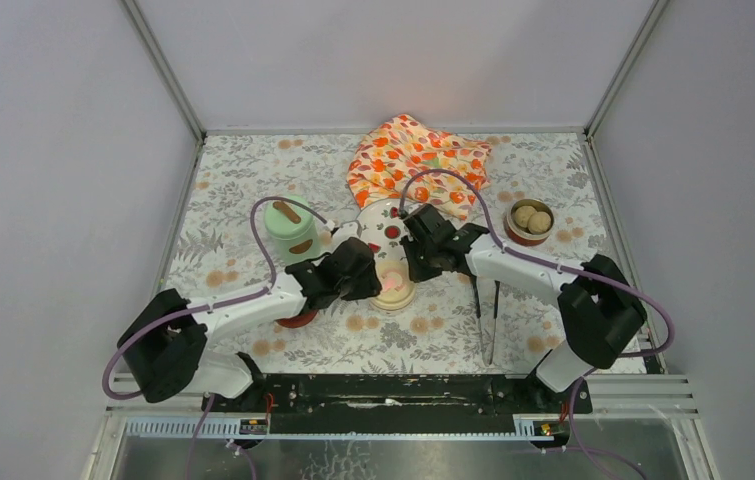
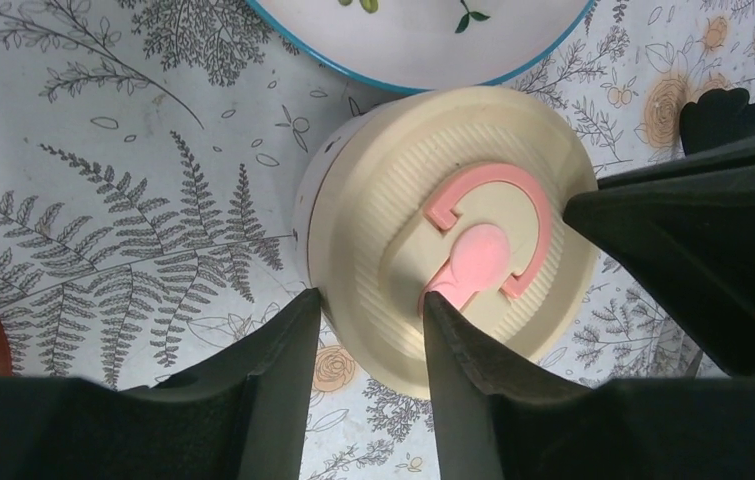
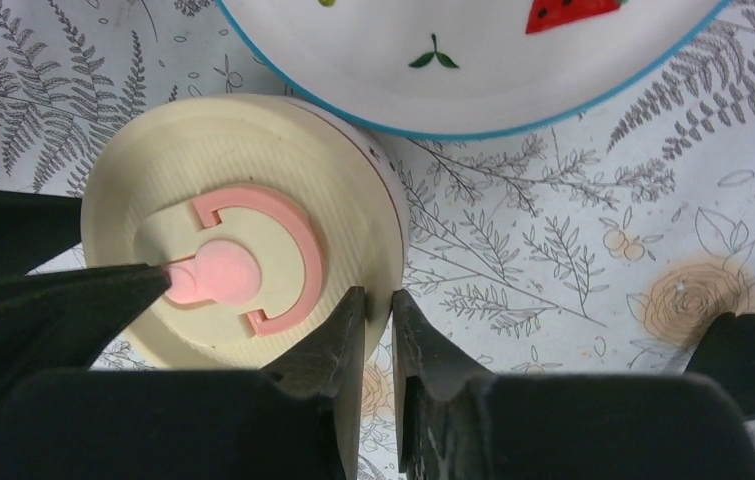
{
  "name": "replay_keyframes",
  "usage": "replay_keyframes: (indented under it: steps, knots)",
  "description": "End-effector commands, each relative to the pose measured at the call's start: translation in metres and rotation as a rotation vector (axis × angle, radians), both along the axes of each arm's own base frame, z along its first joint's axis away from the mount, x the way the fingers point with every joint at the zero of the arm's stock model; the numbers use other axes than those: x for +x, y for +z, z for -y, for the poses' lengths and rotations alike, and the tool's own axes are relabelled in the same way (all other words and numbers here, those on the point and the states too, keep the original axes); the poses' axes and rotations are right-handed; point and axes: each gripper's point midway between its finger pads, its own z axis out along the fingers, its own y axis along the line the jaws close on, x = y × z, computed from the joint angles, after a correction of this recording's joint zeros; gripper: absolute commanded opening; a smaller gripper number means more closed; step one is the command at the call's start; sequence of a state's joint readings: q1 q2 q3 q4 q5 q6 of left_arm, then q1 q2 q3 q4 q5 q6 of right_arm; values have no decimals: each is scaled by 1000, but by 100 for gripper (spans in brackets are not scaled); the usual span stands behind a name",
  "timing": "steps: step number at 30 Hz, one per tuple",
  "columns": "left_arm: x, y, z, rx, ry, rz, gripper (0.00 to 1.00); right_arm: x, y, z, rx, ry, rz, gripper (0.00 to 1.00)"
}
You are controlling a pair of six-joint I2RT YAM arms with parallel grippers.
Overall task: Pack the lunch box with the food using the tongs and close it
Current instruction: Screw the box lid onto the packing box.
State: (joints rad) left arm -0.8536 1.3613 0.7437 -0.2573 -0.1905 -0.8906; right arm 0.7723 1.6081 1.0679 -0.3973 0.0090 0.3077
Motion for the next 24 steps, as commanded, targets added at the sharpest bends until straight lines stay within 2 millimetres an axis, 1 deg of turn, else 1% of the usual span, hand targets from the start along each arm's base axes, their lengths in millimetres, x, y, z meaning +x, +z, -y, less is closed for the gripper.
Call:
replay_keyframes:
  steps: [1, 4, 7, 8, 11, 14, 16, 18, 21, 24]
  knots:
    - [19, -4, -4, 85, 14, 56, 39, -33, -2, 1, 25, -23, -59, 17]
    - [27, -5, -5, 119, 24, 74, 38, -51, -2, 0, 27, -48, -59, 17]
    - [33, -10, -11, 156, 44, 80, 38, -70, 2, -8, 61, -42, -65, 18]
    - [35, -10, -13, 162, 51, 83, 39, -74, 3, -8, 69, -43, -70, 19]
    - [36, -10, -17, 175, 59, 95, 45, -80, 8, -7, 103, -34, -70, 23]
    - [36, -1, -20, 166, 59, 122, 55, -79, 24, -9, 148, -11, -31, 30]
    - [34, 9, -21, 141, 57, 142, 60, -73, 34, -7, 145, -7, 11, 36]
    - [32, 20, -21, 105, 54, 160, 67, -65, 41, -2, 114, -10, 52, 40]
    - [24, 34, -23, 52, 50, 168, 71, -54, 48, 1, 82, -13, 86, 40]
    - [15, 42, -28, 25, 58, 163, 74, -53, 58, -11, 126, 31, 90, 35]
